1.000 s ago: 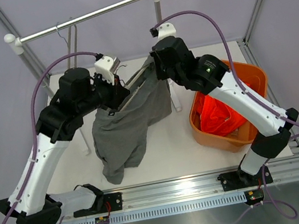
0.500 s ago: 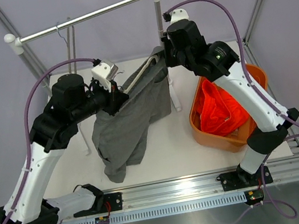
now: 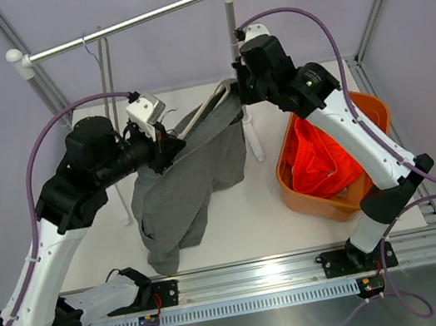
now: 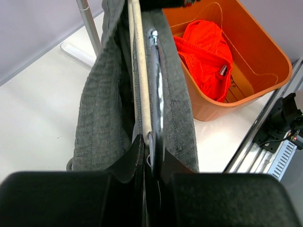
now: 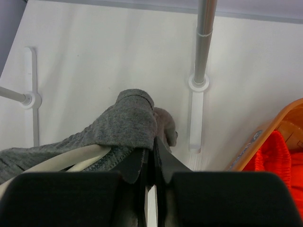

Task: Remove the shorts from the hanger

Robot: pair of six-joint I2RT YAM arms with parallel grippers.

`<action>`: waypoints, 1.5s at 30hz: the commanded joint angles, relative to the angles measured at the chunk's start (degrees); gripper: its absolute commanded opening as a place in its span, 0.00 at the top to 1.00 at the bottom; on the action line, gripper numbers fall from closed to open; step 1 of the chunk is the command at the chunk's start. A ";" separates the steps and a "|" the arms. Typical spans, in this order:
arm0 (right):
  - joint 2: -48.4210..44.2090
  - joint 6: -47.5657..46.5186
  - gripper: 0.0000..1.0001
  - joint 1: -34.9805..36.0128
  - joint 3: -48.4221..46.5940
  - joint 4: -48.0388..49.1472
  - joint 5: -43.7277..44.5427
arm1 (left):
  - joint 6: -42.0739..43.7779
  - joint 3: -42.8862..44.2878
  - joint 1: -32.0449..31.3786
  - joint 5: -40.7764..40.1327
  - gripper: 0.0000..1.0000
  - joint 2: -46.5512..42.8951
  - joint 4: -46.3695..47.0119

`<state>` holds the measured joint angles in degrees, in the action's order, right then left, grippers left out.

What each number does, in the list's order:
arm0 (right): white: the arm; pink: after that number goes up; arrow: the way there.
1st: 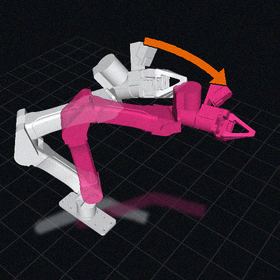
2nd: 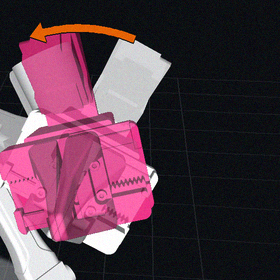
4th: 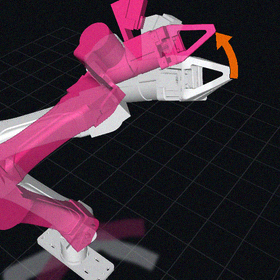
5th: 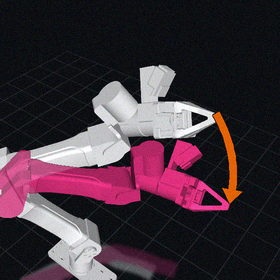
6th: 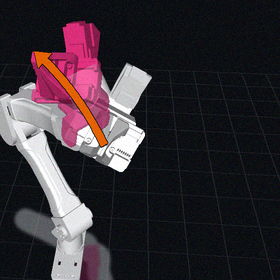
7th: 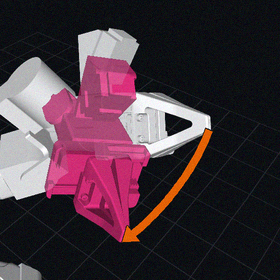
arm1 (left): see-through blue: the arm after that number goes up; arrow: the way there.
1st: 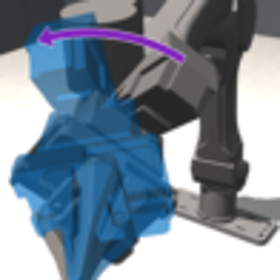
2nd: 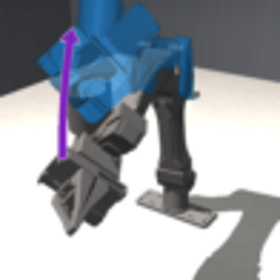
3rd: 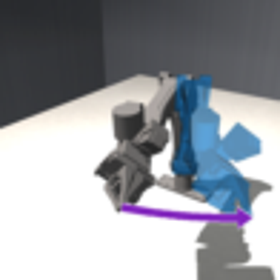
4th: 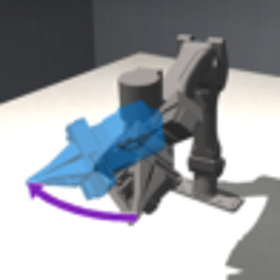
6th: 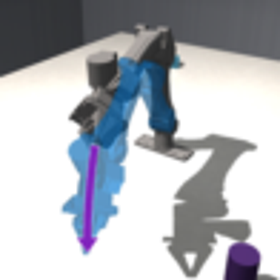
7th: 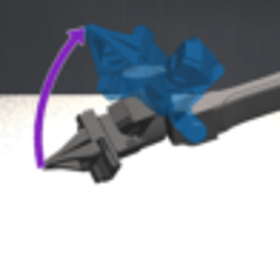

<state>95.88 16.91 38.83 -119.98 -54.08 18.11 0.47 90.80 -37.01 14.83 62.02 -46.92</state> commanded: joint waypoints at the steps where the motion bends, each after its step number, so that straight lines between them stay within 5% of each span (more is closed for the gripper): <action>1: -2.62 -0.56 0.95 -3.15 4.83 5.91 4.92 | -1.86 -0.62 -0.51 5.92 1.00 -5.15 4.89; 12: -10.78 3.57 1.00 0.01 15.12 11.01 -1.32 | -9.69 -5.81 -0.51 -4.53 1.00 -6.30 17.28; 23: -11.68 4.72 1.00 20.91 16.54 13.83 2.19 | -17.16 -7.66 -0.51 -13.25 1.00 -2.70 30.21; 28: -8.60 4.10 1.00 31.38 13.03 11.38 8.69 | -16.91 -2.75 -0.51 -14.56 1.00 0.90 29.08; 40: -8.25 0.58 1.00 39.04 9.25 5.22 9.92 | -16.03 2.61 -0.51 -23.08 1.00 4.85 36.64; 45: -10.44 -0.11 1.00 39.74 6.61 1.01 19.91 | -14.01 9.03 -0.51 -24.06 1.00 7.77 31.98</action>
<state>88.01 18.39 78.70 -108.84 -51.62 27.83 -14.74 95.46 -37.26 -6.61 69.14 -17.61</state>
